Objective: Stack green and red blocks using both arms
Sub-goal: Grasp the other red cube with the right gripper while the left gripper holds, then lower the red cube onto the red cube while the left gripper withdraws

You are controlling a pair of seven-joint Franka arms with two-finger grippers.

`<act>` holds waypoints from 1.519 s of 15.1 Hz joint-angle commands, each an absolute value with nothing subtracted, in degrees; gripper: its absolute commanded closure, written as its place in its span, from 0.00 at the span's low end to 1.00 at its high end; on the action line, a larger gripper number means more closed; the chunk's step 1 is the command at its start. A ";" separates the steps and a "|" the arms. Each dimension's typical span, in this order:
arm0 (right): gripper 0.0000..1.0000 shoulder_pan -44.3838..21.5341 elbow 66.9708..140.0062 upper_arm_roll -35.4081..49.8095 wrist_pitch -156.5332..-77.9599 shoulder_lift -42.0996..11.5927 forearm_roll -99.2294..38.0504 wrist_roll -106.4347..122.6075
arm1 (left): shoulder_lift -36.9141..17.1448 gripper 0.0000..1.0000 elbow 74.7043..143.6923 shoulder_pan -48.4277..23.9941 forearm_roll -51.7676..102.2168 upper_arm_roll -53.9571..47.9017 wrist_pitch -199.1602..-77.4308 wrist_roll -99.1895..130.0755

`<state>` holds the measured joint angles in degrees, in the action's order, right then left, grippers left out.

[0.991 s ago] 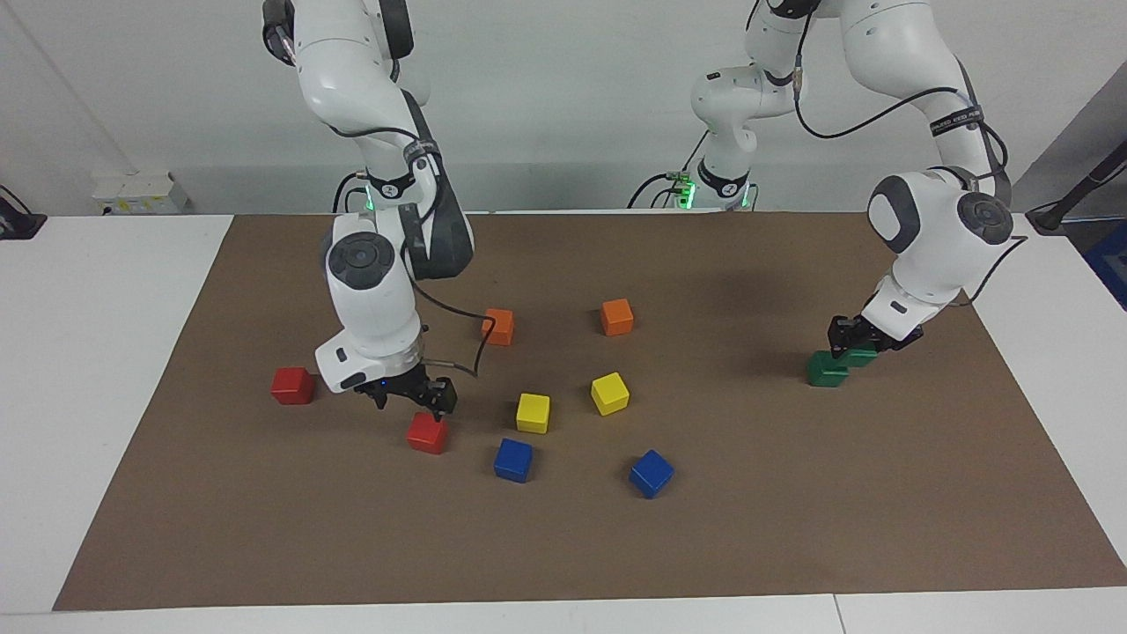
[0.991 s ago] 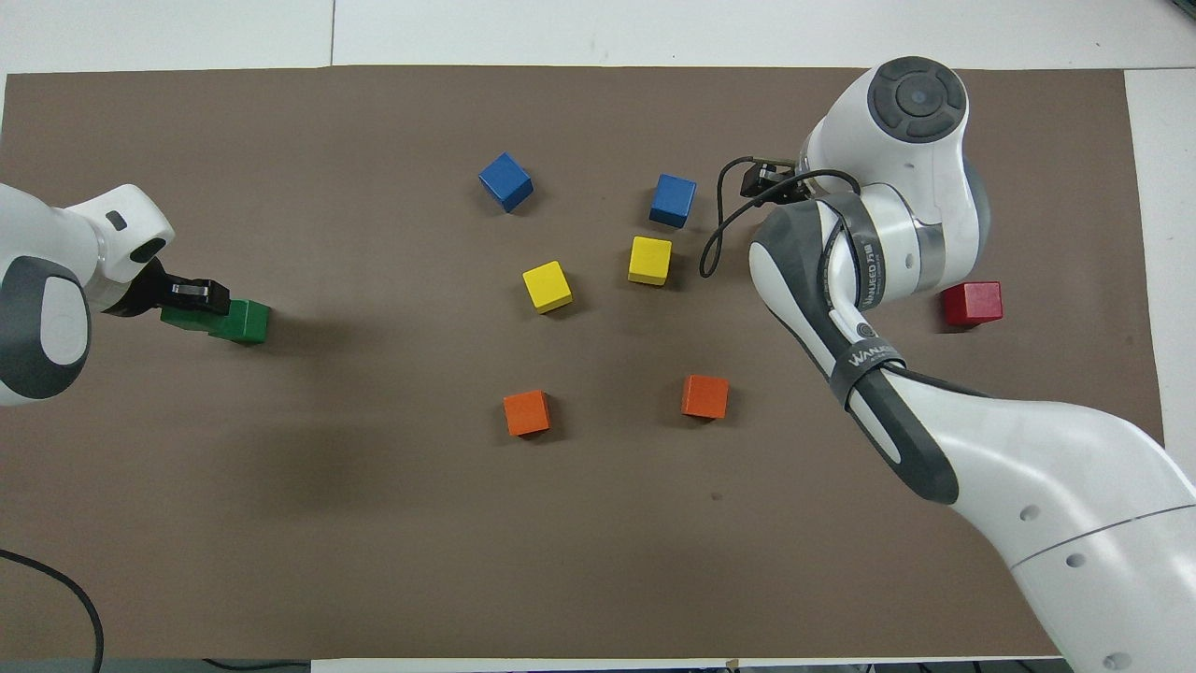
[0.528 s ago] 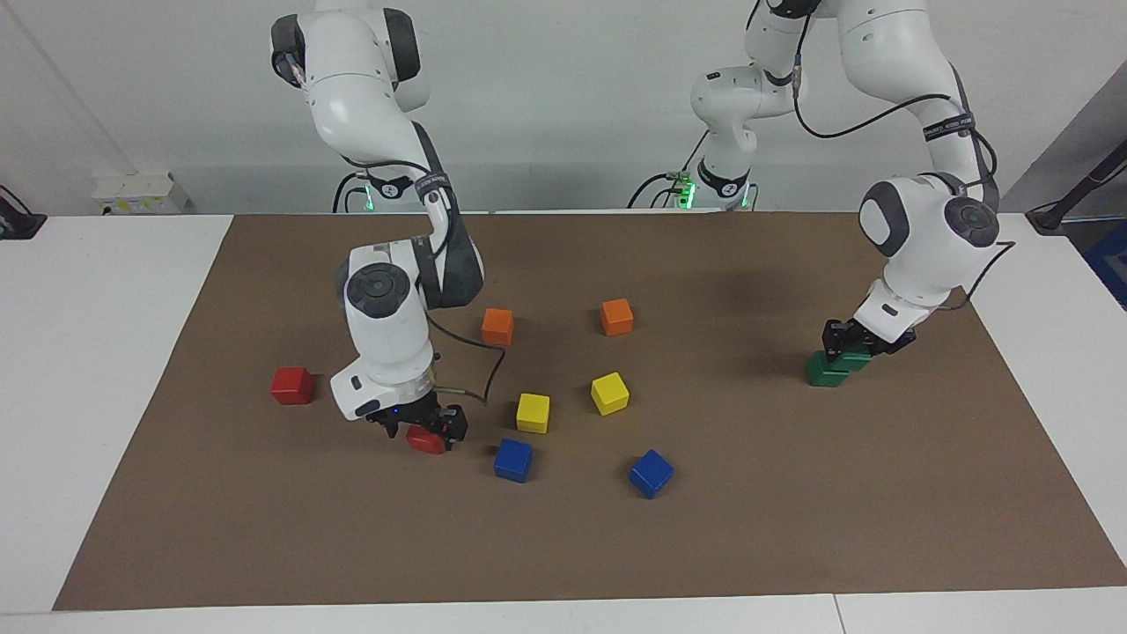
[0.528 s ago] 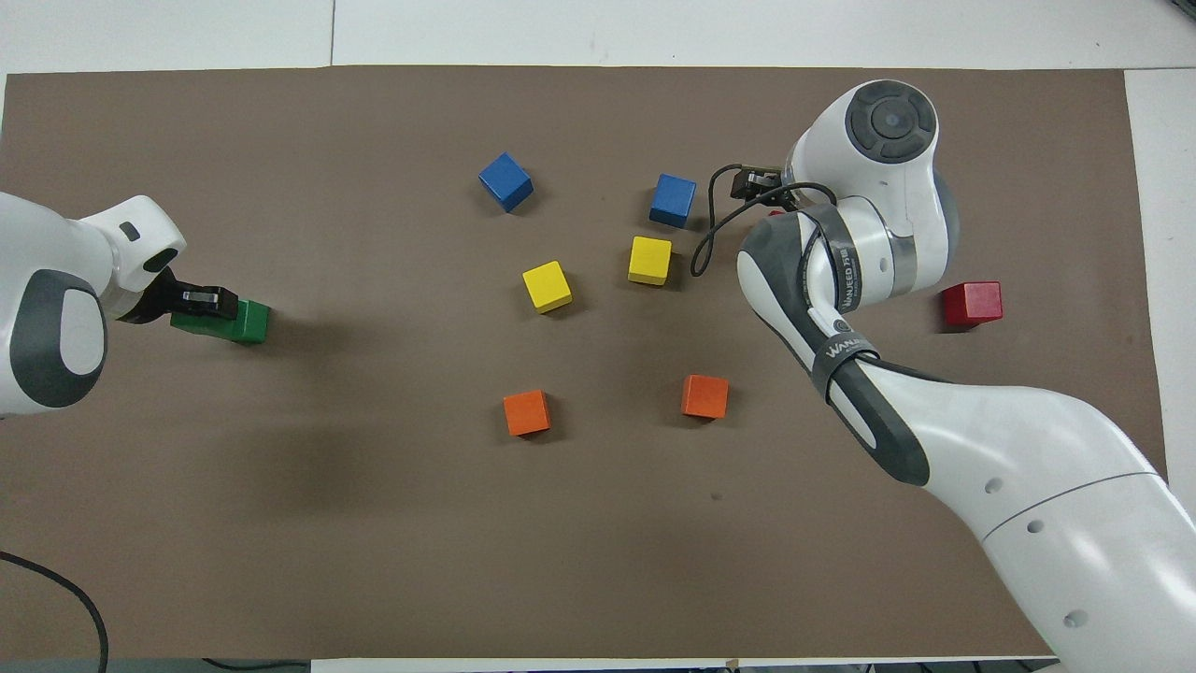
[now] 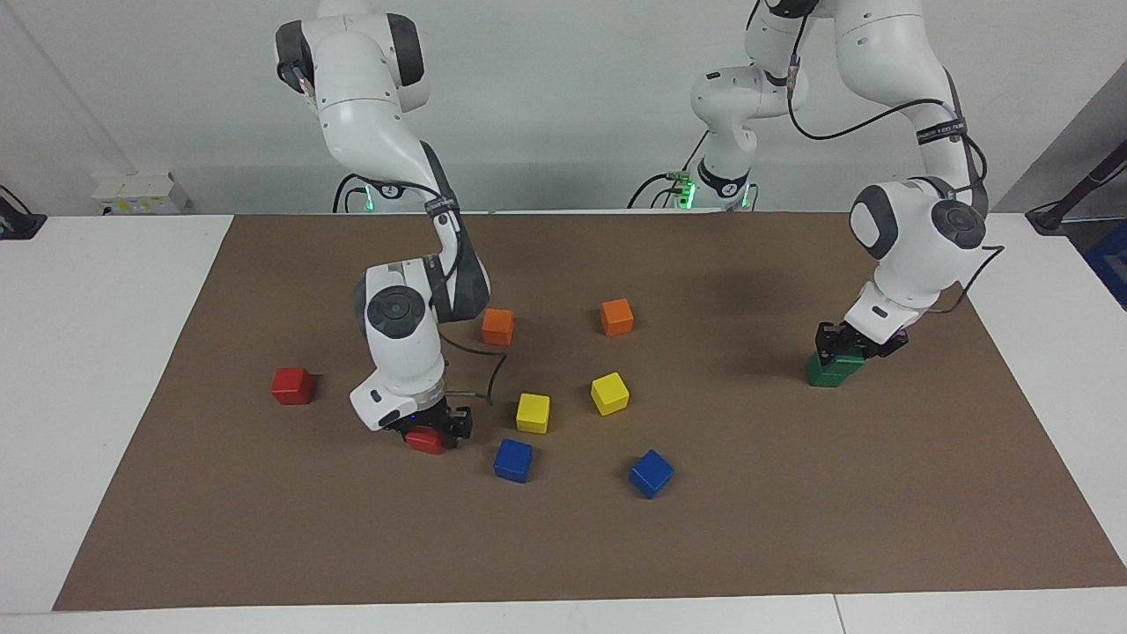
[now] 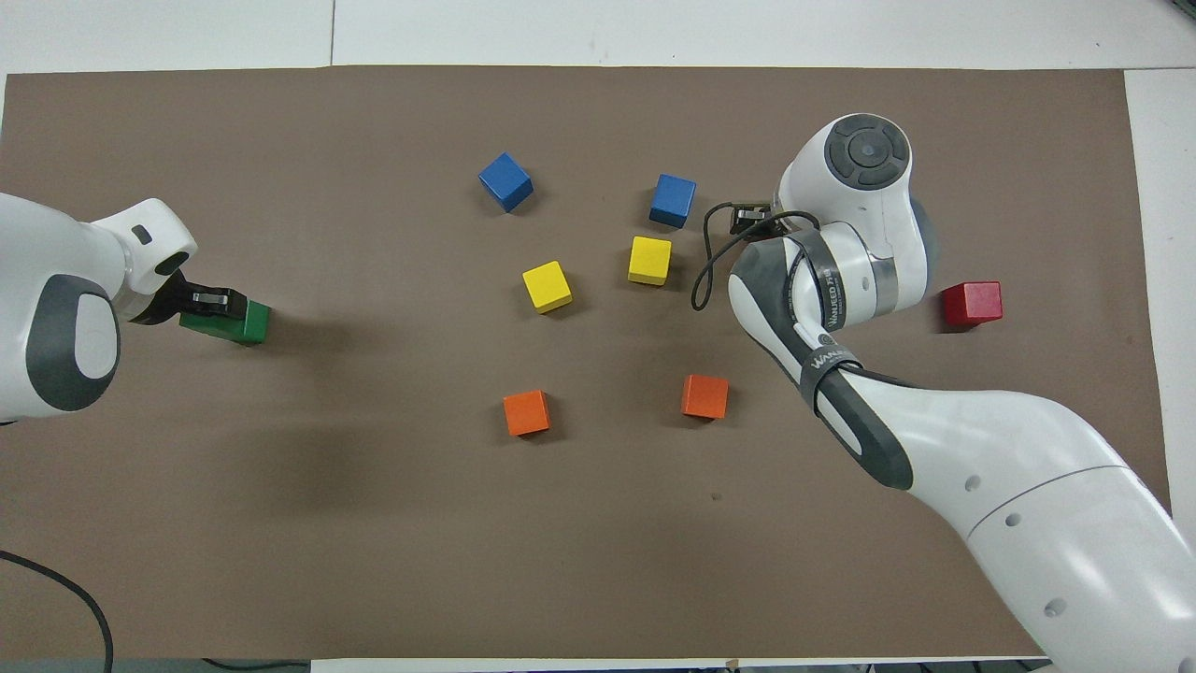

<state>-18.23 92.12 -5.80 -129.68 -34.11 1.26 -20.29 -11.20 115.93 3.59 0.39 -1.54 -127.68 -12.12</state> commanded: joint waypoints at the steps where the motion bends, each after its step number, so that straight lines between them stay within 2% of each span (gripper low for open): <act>1: 1.00 -17.40 93.69 -5.36 -129.64 -32.70 0.70 -17.49 | -10.11 0.00 117.25 2.99 1.50 -0.79 -128.15 -13.09; 3: 1.00 -17.49 93.43 -5.36 -129.46 -32.69 0.62 -18.02 | -9.50 0.00 115.93 3.16 1.49 -0.62 -126.66 -12.92; 6: 1.00 -16.36 92.73 -5.45 -126.57 -31.30 0.62 -16.62 | -6.34 0.00 109.27 3.78 1.05 -0.61 -115.27 -12.57; 9: 1.00 -12.06 94.47 -5.45 -120.08 -24.55 0.62 -8.11 | -2.39 0.00 105.04 3.34 0.88 -0.62 -106.63 -9.34; 12: 1.00 -5.56 102.01 -5.45 -117.16 -15.94 0.62 1.82 | 2.63 0.00 106.17 3.25 0.88 -0.88 -103.81 -2.92; 14: 1.00 -2.04 106.68 -5.45 -118.65 -12.58 0.53 6.66 | 2.98 0.00 106.61 2.72 0.88 -0.88 -103.71 0.95; 16: 1.00 1.13 108.44 -5.45 -120.14 -12.04 0.53 9.22 | 4.56 0.00 106.26 2.72 0.88 -0.79 -102.84 3.25; 19: 1.00 1.93 113.98 -5.45 -129.43 -11.25 0.53 8.79 | 4.31 0.00 105.12 2.29 0.88 -1.41 -100.89 3.25; 22: 1.00 1.93 114.61 -5.45 -131.92 -12.56 0.53 7.56 | -0.25 0.00 99.34 1.76 0.44 -1.32 -97.31 3.08; 23: 1.00 1.93 114.87 -5.54 -132.18 -12.66 0.53 7.47 | -0.18 0.00 99.32 1.58 0.35 -1.41 -96.69 2.99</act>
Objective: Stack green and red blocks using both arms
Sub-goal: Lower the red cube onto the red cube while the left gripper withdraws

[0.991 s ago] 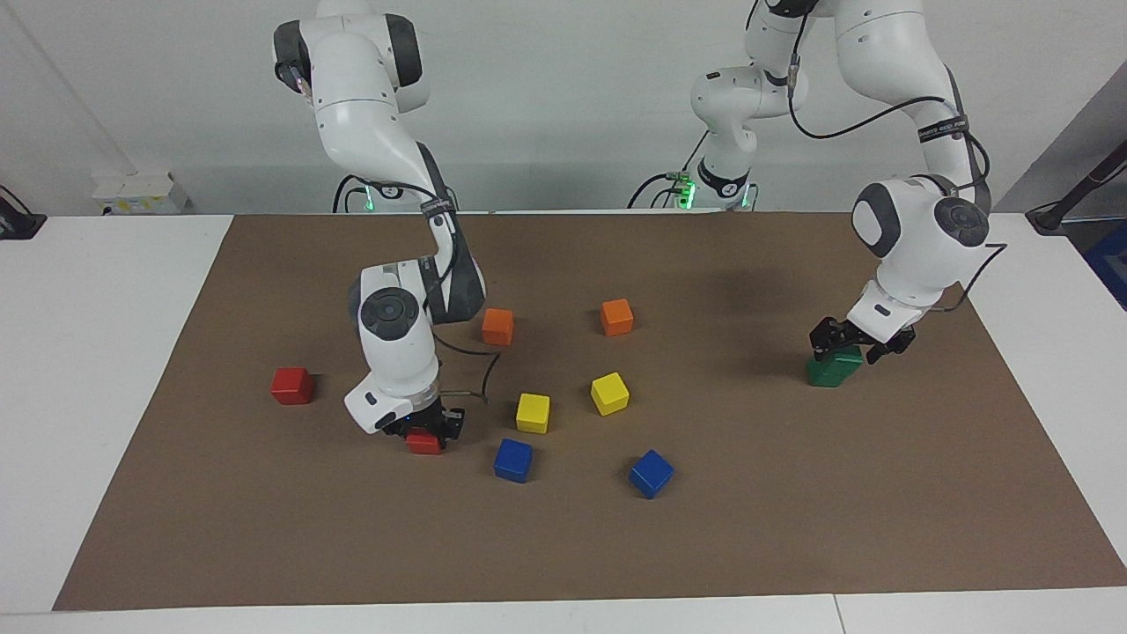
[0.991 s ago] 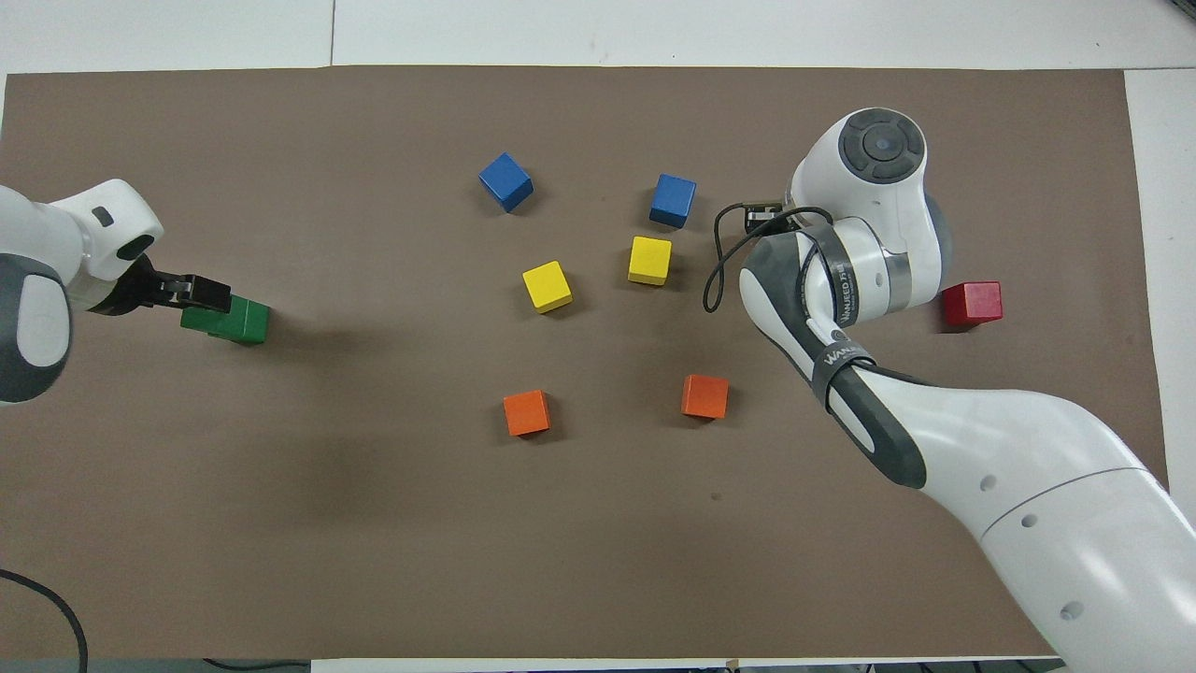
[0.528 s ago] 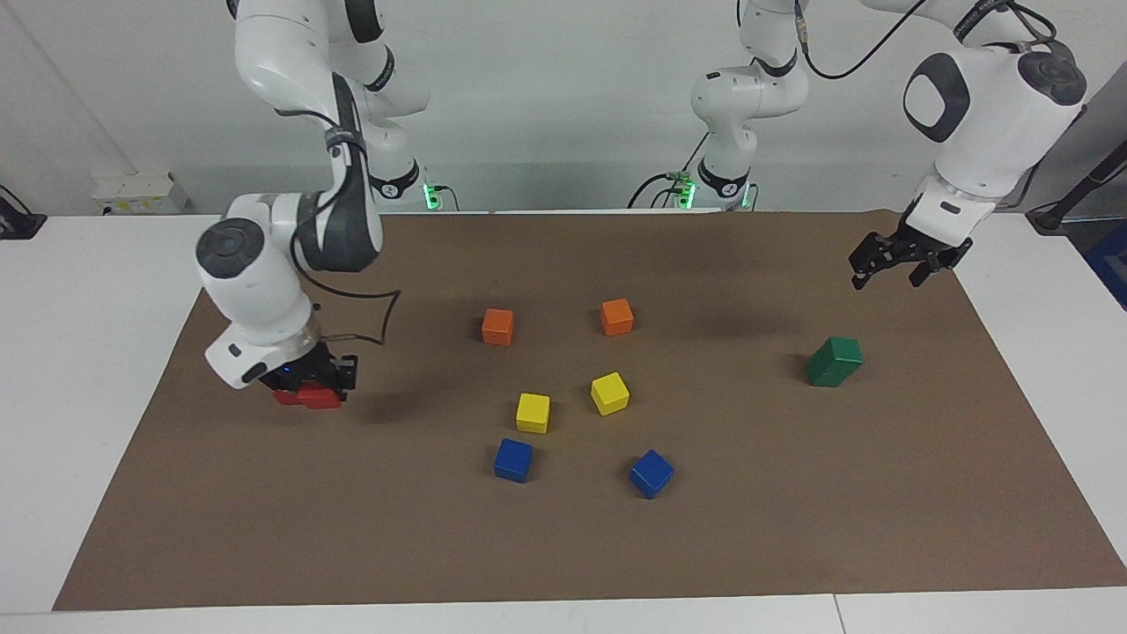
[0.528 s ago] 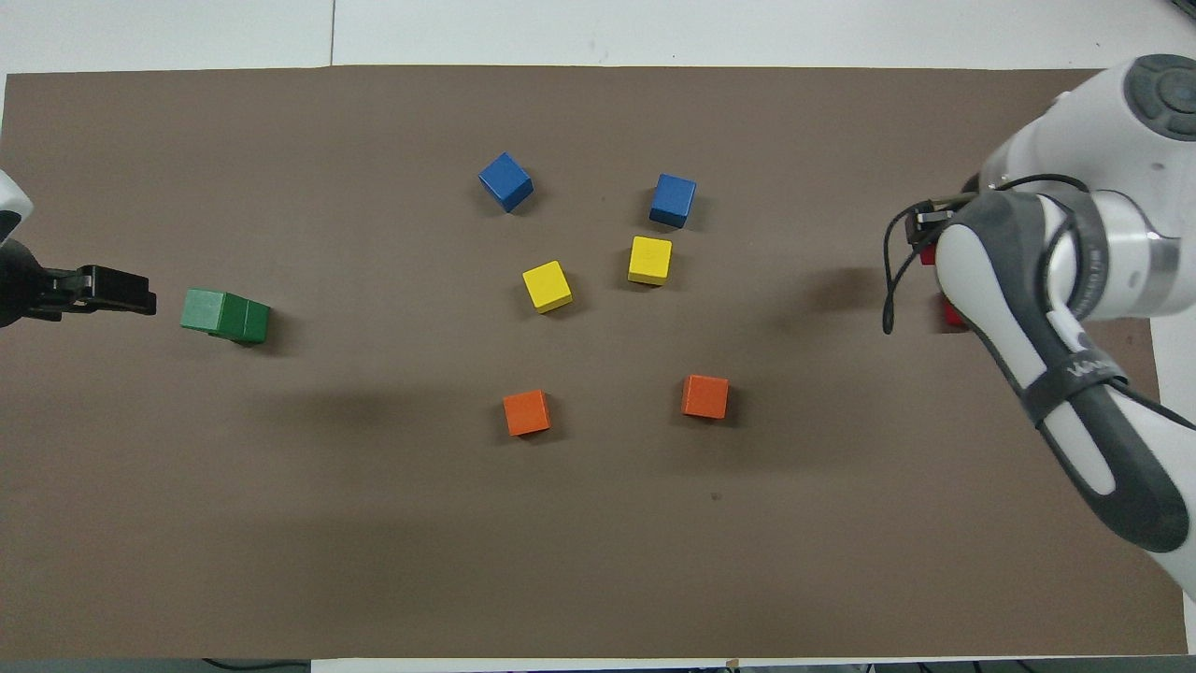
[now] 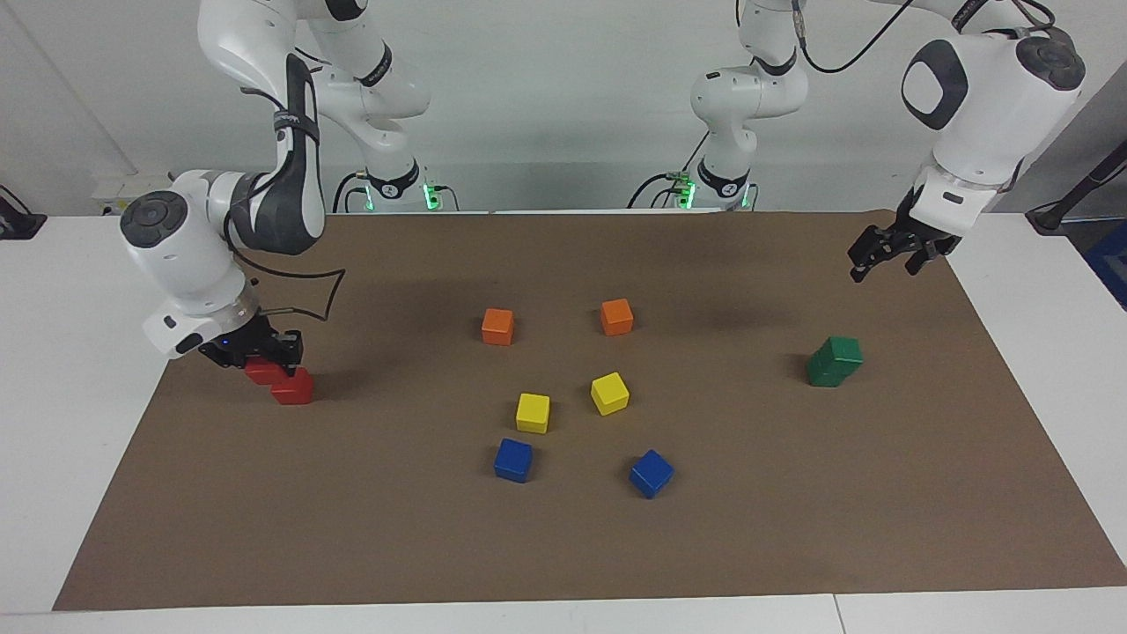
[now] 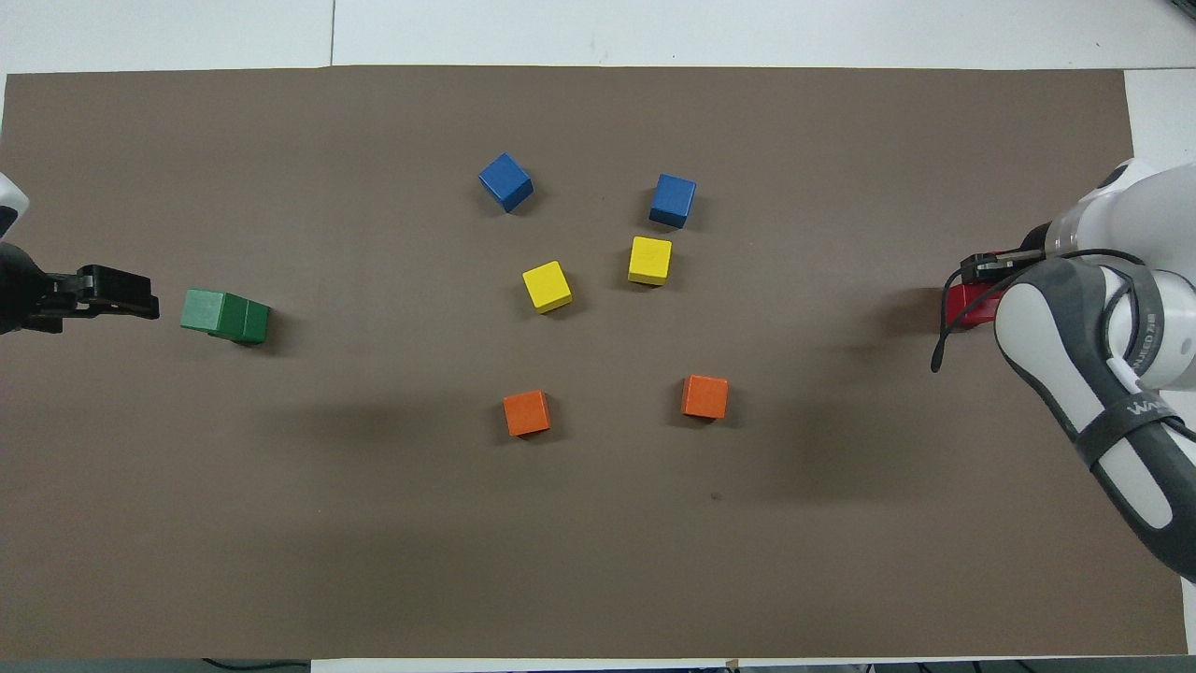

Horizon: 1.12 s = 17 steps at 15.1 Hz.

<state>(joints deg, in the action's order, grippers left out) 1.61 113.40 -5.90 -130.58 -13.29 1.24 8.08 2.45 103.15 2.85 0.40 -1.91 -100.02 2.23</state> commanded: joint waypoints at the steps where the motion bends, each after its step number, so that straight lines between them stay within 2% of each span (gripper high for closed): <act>1: 1.00 1.93 115.40 -5.54 -133.14 -12.66 0.53 7.56 | 0.26 0.00 99.66 1.50 0.53 -1.49 -96.59 2.90; 4: 1.00 2.02 118.56 -5.54 -137.63 -12.74 0.53 7.65 | 1.05 0.00 99.50 0.53 0.53 -1.41 -95.55 2.81; 10: 1.00 2.37 119.27 -5.54 -137.72 -12.66 0.53 7.56 | 2.37 0.00 96.95 0.44 0.26 -1.58 -91.93 2.81; 11: 0.85 2.90 119.35 -5.45 -137.72 -12.57 0.53 7.56 | 2.46 0.00 96.94 0.44 0.26 -1.58 -91.85 2.81; 12: 0.11 3.16 119.44 -5.45 -137.64 -12.57 0.53 7.56 | 2.46 0.00 96.68 0.44 0.26 -1.58 -92.02 2.81; 13: 0.00 3.16 119.36 -5.45 -137.20 -12.48 0.53 7.65 | 2.55 0.00 96.59 0.44 0.26 -1.58 -93.07 2.81; 17: 0.00 3.34 118.66 -5.54 -132.38 -12.13 0.53 8.00 | 2.98 0.00 96.59 0.44 0.44 -1.84 -93.69 2.55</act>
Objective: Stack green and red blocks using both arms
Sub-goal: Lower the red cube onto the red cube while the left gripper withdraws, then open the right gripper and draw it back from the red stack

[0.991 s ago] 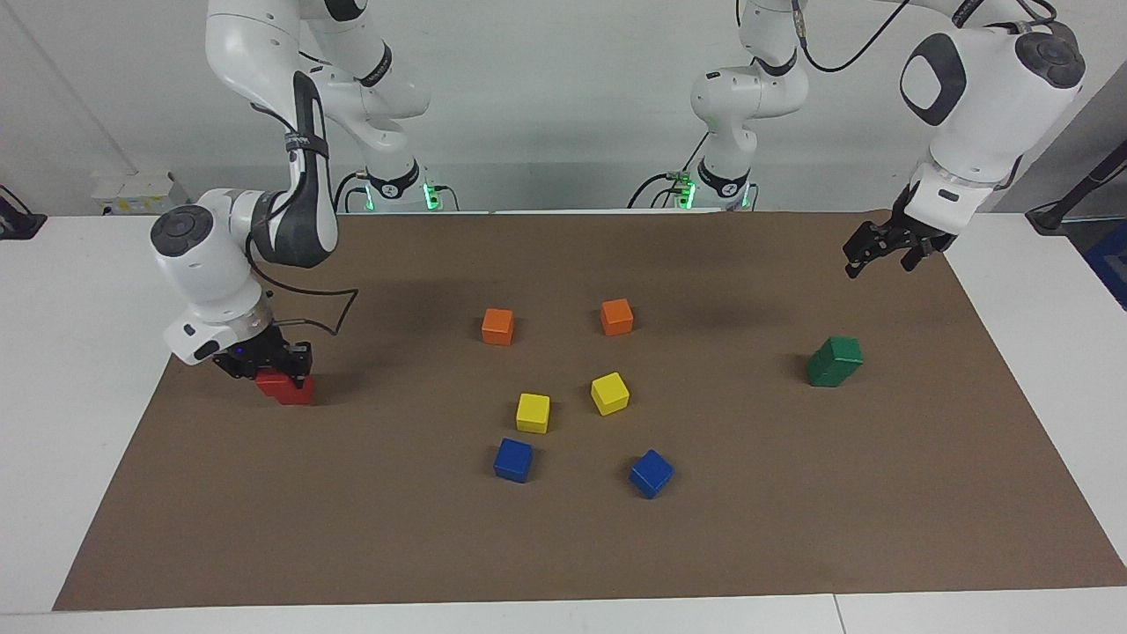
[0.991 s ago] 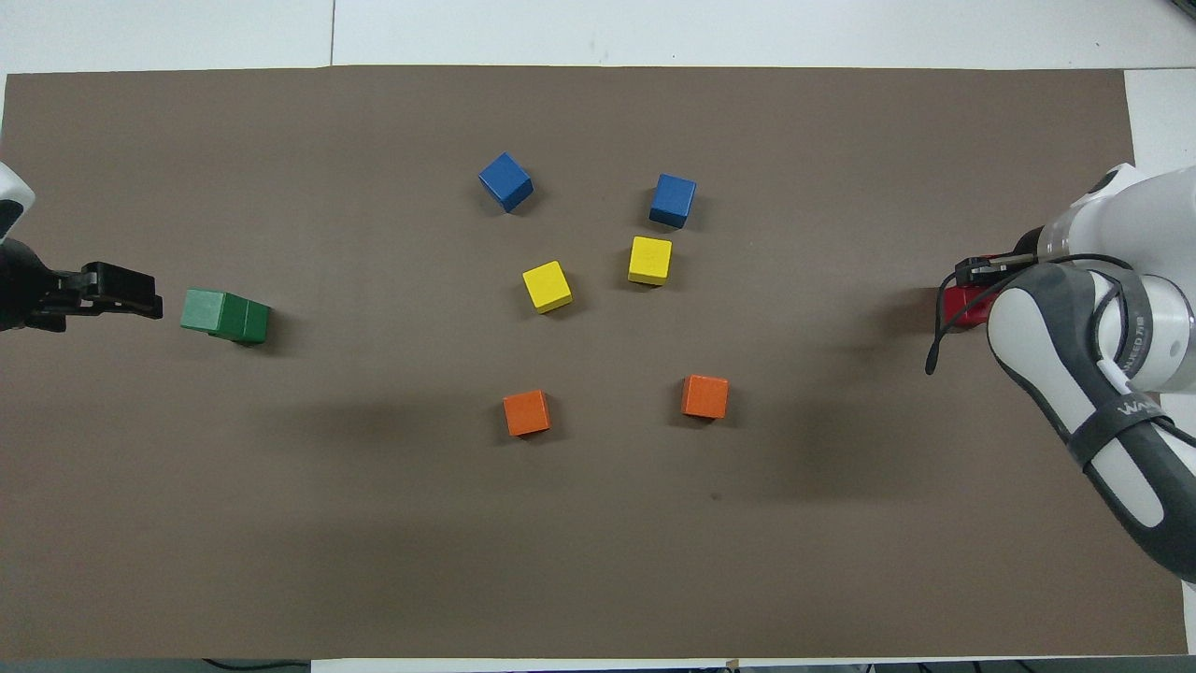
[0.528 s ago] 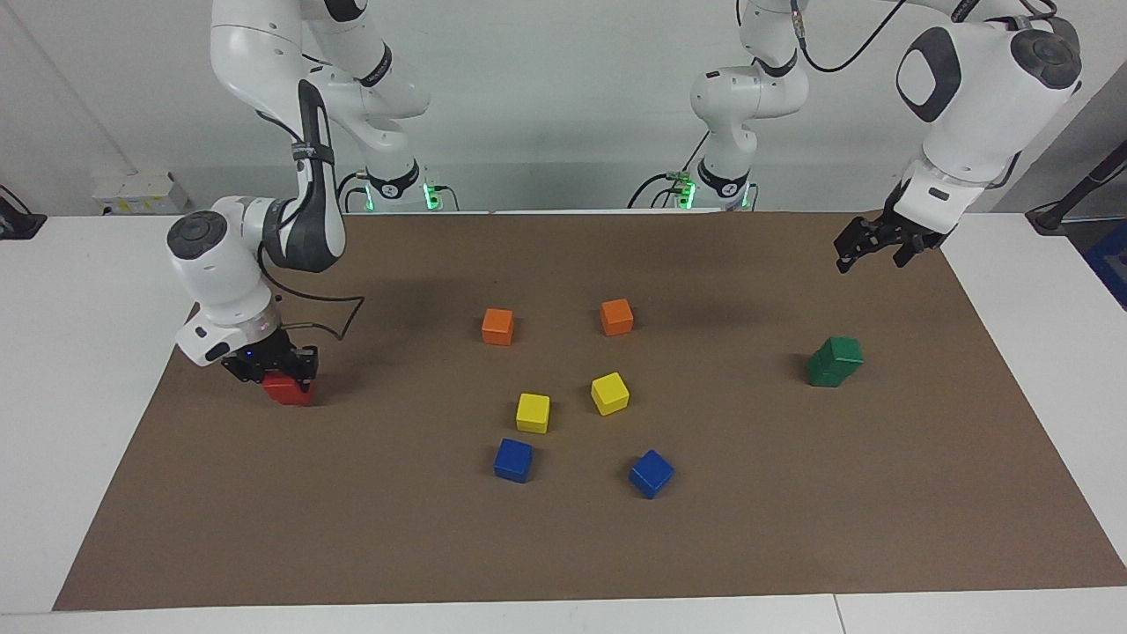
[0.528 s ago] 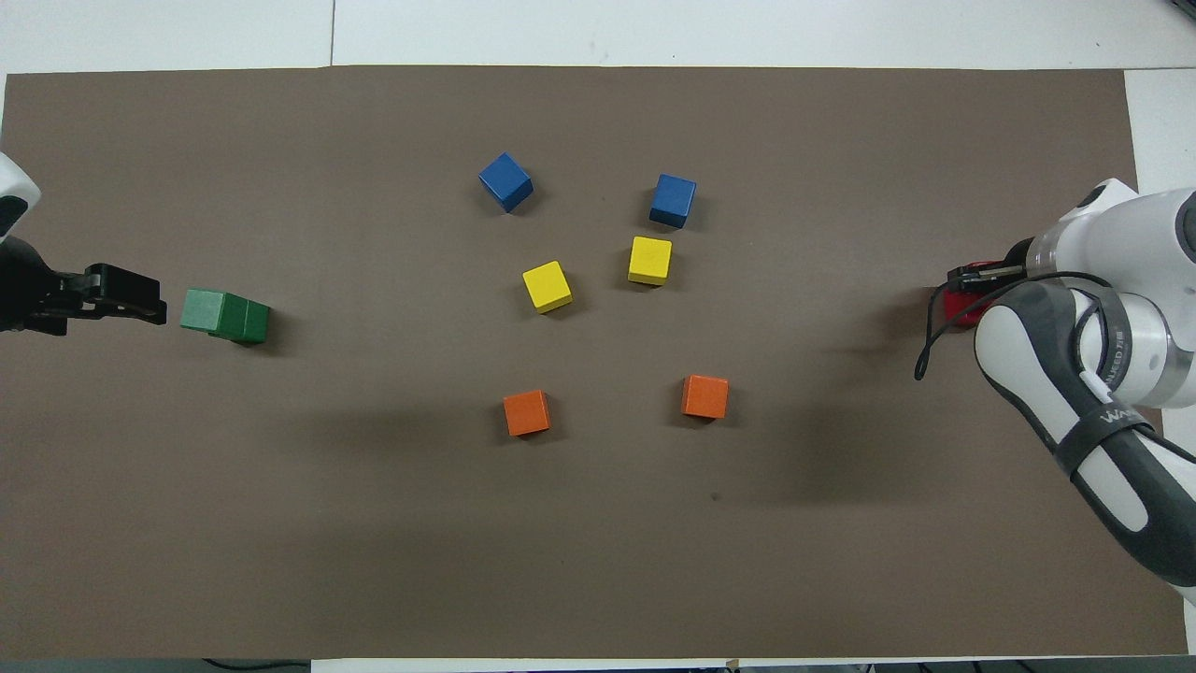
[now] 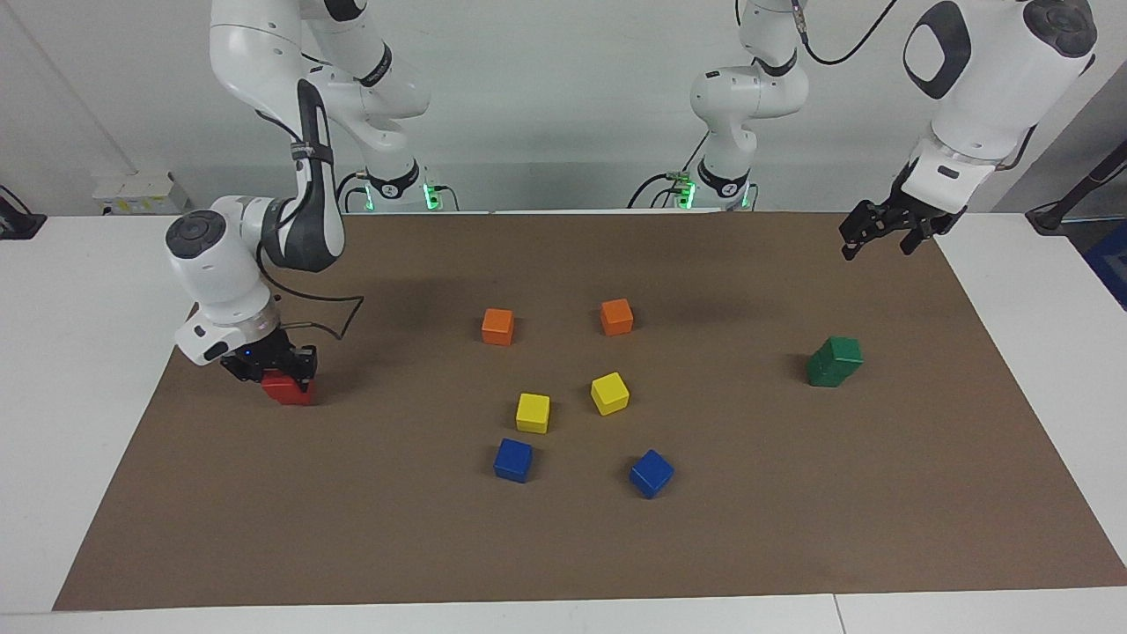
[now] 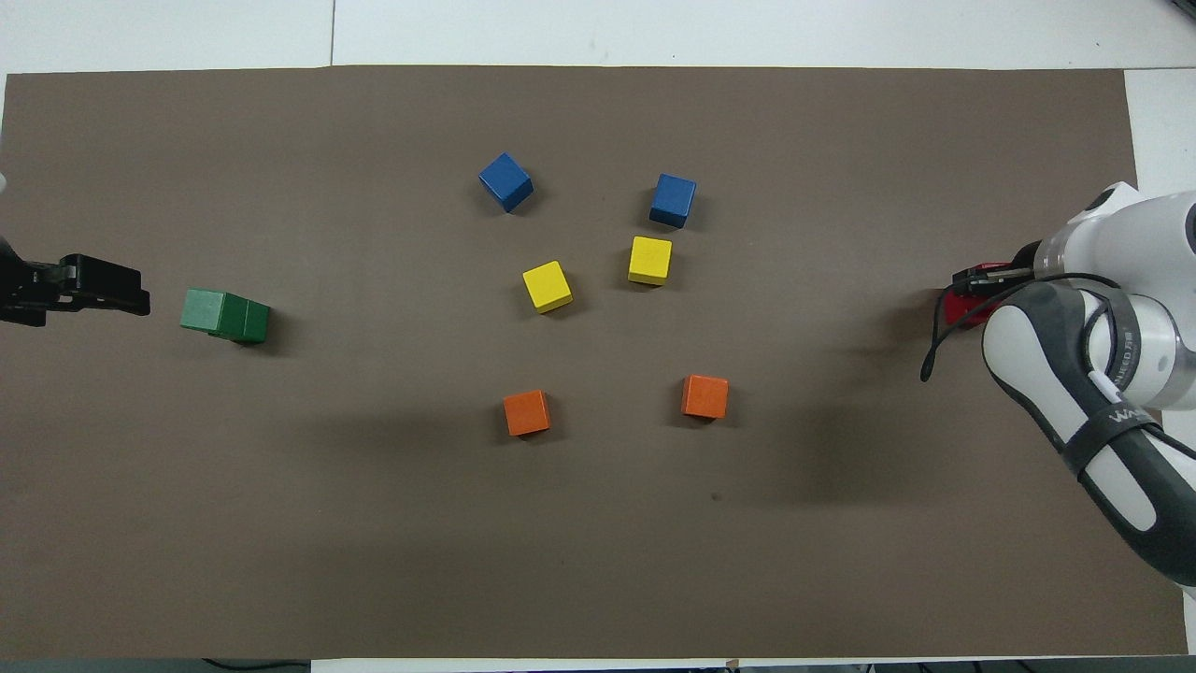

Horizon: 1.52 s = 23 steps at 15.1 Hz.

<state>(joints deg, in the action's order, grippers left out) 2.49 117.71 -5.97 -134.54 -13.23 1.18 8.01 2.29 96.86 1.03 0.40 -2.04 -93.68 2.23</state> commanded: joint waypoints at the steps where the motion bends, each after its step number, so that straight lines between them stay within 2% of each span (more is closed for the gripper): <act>1: 0.00 3.51 118.57 -5.45 -132.02 -12.04 0.53 7.74 | 3.25 0.00 96.59 0.44 0.53 -1.67 -93.52 2.46; 5: 0.00 3.43 117.25 -5.54 -130.18 -11.43 0.53 7.65 | 3.25 0.00 95.80 0.44 0.26 -1.84 -91.41 2.46; 9: 0.00 2.73 108.22 -5.45 -117.46 -9.76 0.61 7.65 | 3.34 0.00 96.15 0.44 -0.70 -1.76 -91.32 -0.79; 16: 0.00 -1.93 106.26 -5.36 -106.62 2.18 0.97 7.73 | 3.25 0.00 96.50 0.35 -0.53 -1.50 -92.29 -0.53; 18: 0.00 -2.72 105.56 -5.36 -103.82 4.12 0.97 8.00 | 3.34 0.00 96.59 0.35 -0.53 -1.23 -92.28 -0.44; 23: 0.00 -3.78 99.14 -5.36 -91.68 3.69 0.62 7.47 | 3.34 0.00 96.59 0.44 -0.53 -1.32 -92.20 -0.44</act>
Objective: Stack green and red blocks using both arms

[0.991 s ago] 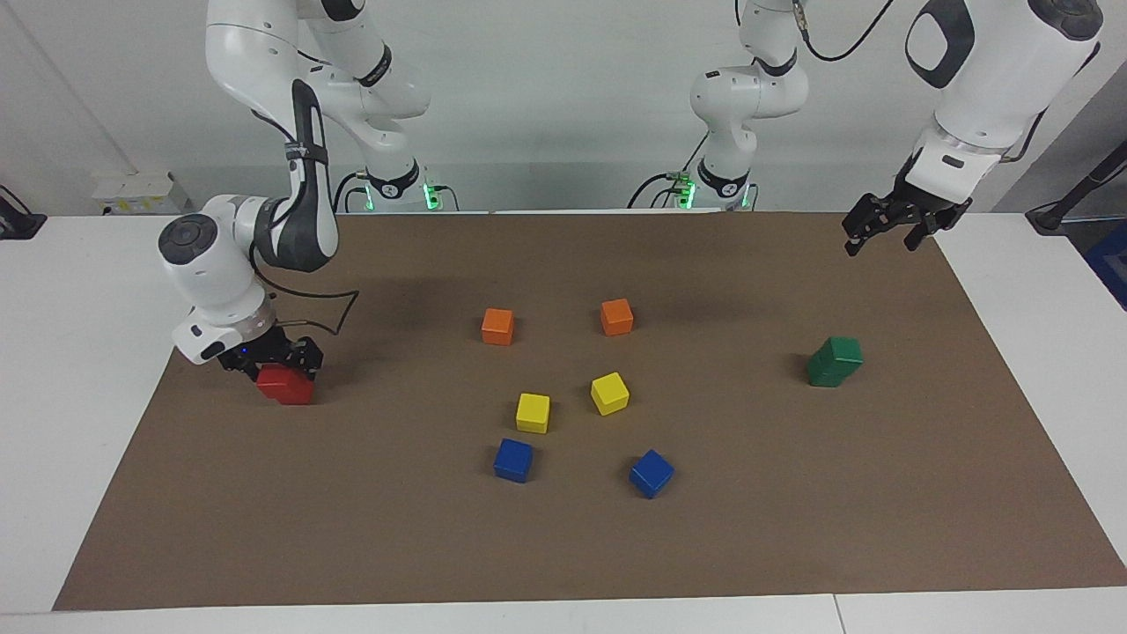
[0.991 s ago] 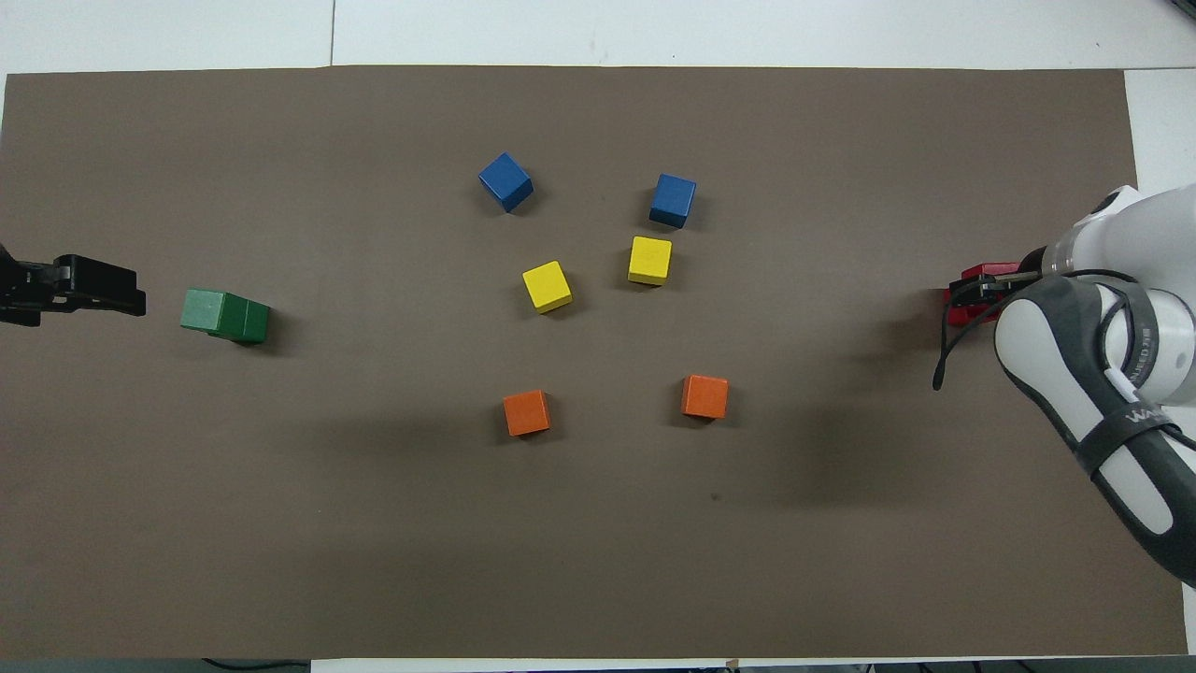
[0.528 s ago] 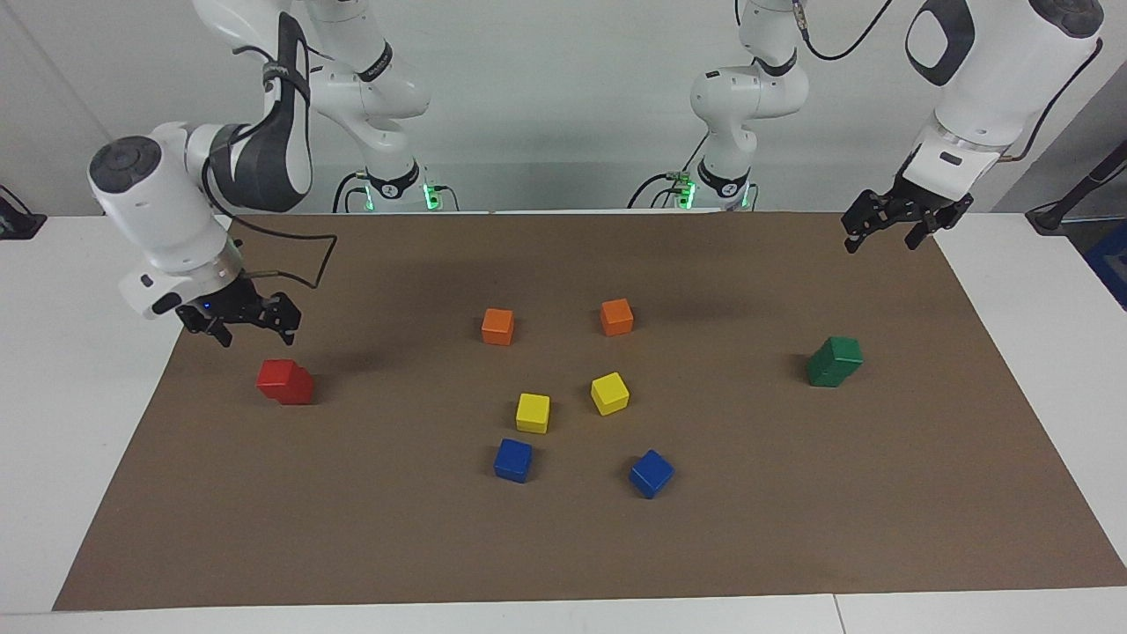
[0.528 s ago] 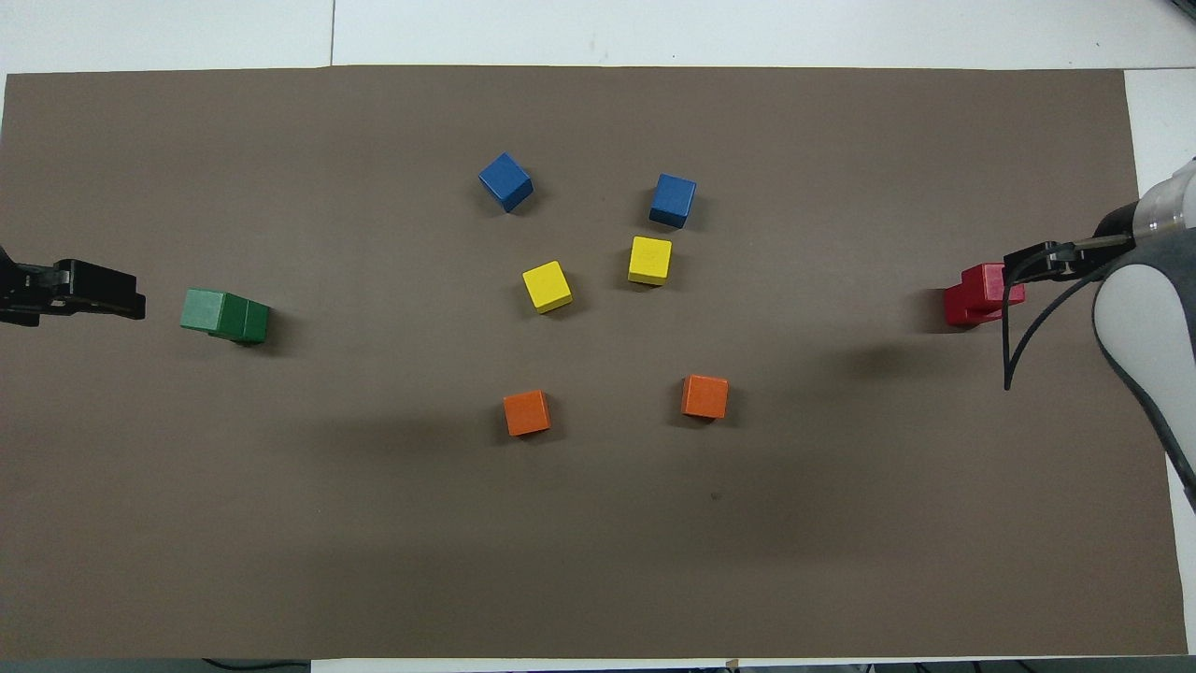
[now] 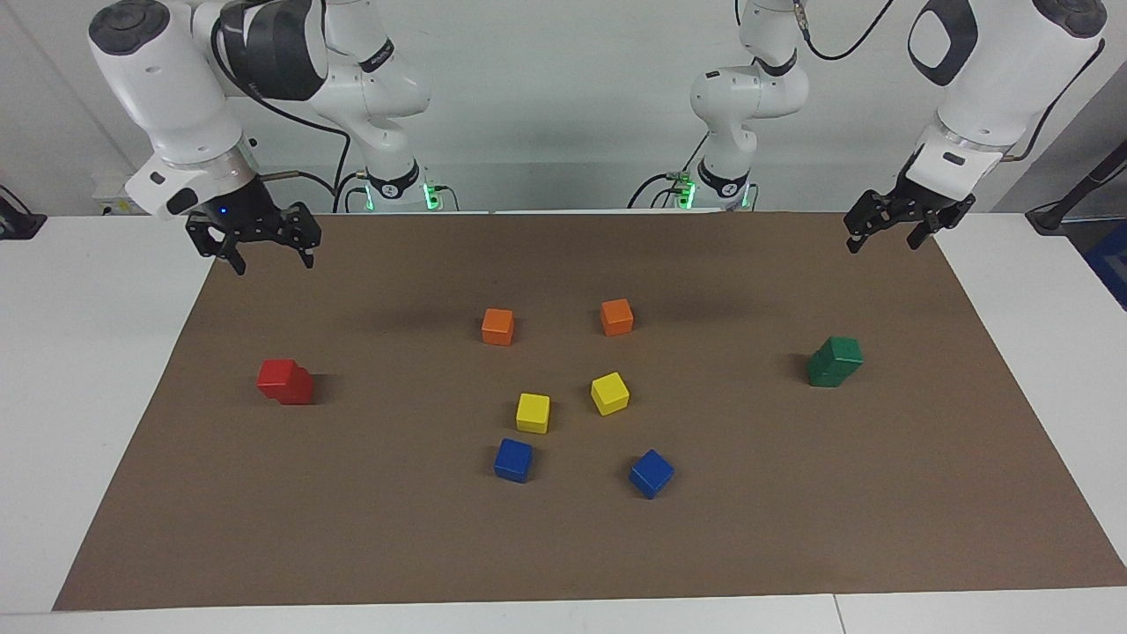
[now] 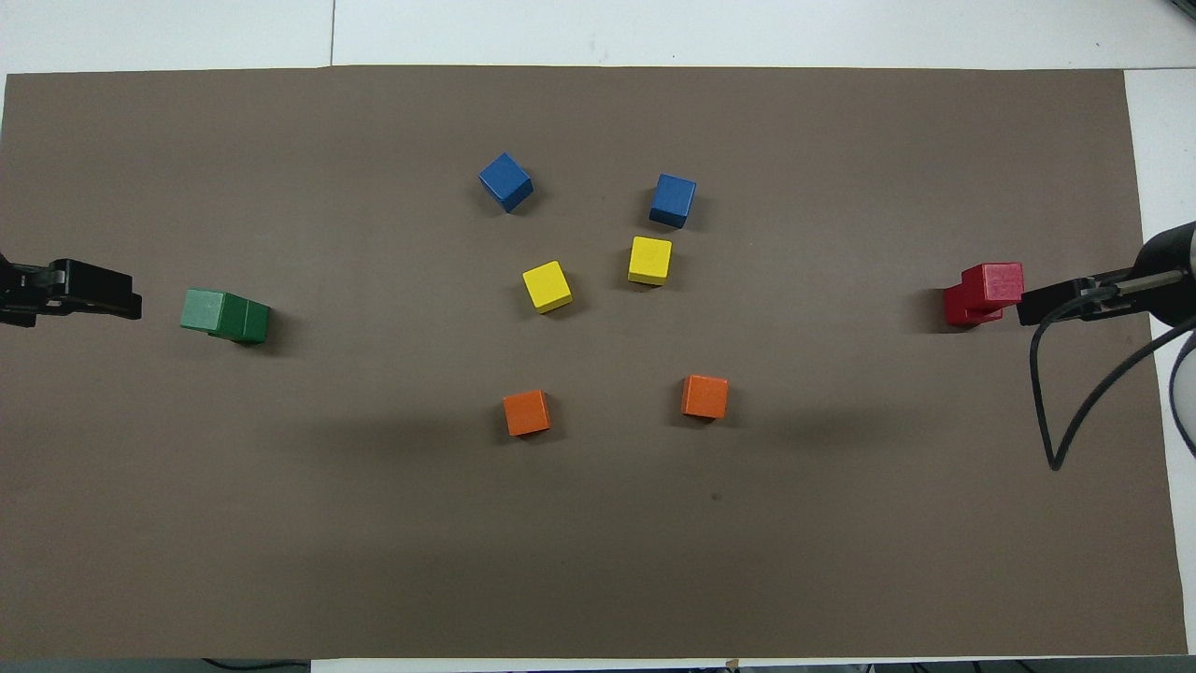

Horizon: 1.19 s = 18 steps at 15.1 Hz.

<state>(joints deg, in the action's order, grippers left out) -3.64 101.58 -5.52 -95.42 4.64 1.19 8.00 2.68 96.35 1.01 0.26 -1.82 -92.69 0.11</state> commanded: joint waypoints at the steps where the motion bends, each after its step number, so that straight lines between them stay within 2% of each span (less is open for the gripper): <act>1: 0.00 -3.78 99.05 -5.36 -90.28 3.95 0.62 7.38 | 3.34 0.00 96.68 0.53 -0.53 -1.32 -92.20 -0.44; 9: 0.00 -3.08 95.19 -4.83 -87.98 2.29 0.61 5.89 | 3.34 0.00 96.59 0.88 -0.53 -1.32 -92.20 -0.44; 18: 0.00 -3.08 95.27 -4.83 -88.07 1.58 1.32 5.89 | 3.34 0.00 96.68 0.88 -0.53 -1.32 -92.20 -0.44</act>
